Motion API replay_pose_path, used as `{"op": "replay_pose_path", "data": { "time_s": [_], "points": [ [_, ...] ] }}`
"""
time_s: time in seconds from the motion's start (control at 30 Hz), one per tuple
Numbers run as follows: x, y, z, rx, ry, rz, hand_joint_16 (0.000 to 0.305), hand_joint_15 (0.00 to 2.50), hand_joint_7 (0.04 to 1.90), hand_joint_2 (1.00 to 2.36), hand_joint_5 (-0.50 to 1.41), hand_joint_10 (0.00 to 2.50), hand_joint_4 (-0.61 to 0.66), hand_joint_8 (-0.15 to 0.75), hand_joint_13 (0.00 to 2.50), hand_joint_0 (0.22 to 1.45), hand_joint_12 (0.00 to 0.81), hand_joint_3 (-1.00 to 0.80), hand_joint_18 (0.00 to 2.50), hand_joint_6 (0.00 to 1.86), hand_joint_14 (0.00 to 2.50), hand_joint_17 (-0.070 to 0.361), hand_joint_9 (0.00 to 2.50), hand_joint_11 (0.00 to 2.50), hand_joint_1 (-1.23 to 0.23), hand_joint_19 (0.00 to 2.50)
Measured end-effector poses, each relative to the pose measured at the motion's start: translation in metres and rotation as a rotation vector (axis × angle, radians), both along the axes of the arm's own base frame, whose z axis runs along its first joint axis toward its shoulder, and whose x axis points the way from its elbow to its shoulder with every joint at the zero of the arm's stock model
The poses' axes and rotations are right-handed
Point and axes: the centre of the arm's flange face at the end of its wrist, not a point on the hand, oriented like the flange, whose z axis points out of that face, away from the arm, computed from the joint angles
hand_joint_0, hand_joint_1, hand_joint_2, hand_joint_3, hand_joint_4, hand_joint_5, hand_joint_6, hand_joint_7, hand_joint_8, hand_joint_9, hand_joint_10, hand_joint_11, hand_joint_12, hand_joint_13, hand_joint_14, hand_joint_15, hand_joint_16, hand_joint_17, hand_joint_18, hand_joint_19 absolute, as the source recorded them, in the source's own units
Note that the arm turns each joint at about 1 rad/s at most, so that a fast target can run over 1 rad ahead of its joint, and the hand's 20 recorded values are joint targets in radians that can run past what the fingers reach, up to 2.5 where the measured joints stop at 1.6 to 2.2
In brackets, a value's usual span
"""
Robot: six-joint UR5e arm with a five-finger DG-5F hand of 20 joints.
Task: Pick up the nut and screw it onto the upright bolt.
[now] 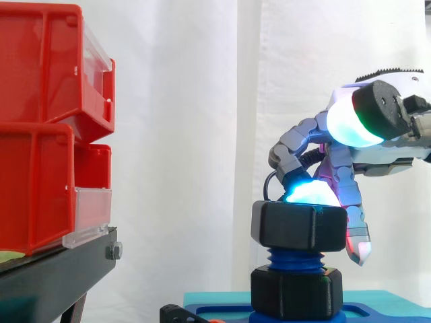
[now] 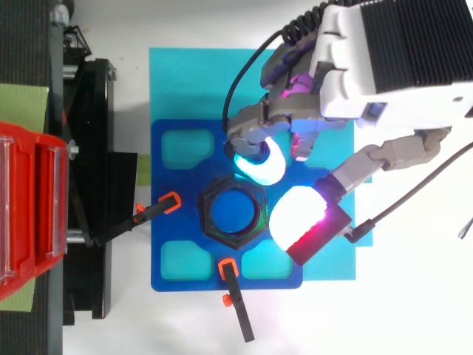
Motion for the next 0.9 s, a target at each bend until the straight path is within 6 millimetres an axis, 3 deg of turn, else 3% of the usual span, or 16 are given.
{"op": "replay_pose_path", "data": {
  "time_s": [0.03, 0.07, 0.27, 0.57, 0.9],
  "points": [
    [0.000, -0.001, 0.000, 0.000, 0.000, 0.000, 0.032, 0.02, 1.42, 1.00, 0.06, 0.00, 0.05, 0.252, 1.04, 0.51, 0.255, -0.50, 0.90, 0.55, 0.00, 0.071, 1.52, 0.08, -0.22, 0.16],
    [0.000, -0.001, 0.001, 0.000, -0.001, -0.001, 0.034, 0.02, 1.41, 1.00, 0.03, 0.00, 0.14, 0.286, 1.01, 0.51, 0.282, -0.50, 0.84, 0.50, 0.00, 0.075, 1.47, 0.09, -0.21, 0.13],
    [0.005, -0.002, 0.014, 0.001, -0.026, 0.001, 0.037, 0.01, 1.00, 1.00, -0.06, 0.00, 0.27, 0.312, 0.94, 0.50, 0.312, -0.50, 0.77, 0.50, 0.00, 0.084, 1.34, 0.09, -0.20, 0.11],
    [0.011, -0.006, 0.041, -0.019, -0.041, 0.018, 0.042, 0.00, 0.72, 1.00, -0.13, 0.00, 0.23, 0.298, 0.87, 0.49, 0.323, -0.50, 0.71, 0.50, 0.00, 0.095, 1.19, 0.00, -0.21, 0.10],
    [0.017, 0.002, 0.044, -0.023, -0.079, 0.039, 0.045, 0.00, 0.60, 1.00, -0.16, 0.00, 0.18, 0.264, 0.63, 0.48, 0.330, -0.50, 0.46, 0.50, 0.00, 0.102, 0.89, 0.00, -0.20, 0.08]
  ]
}}
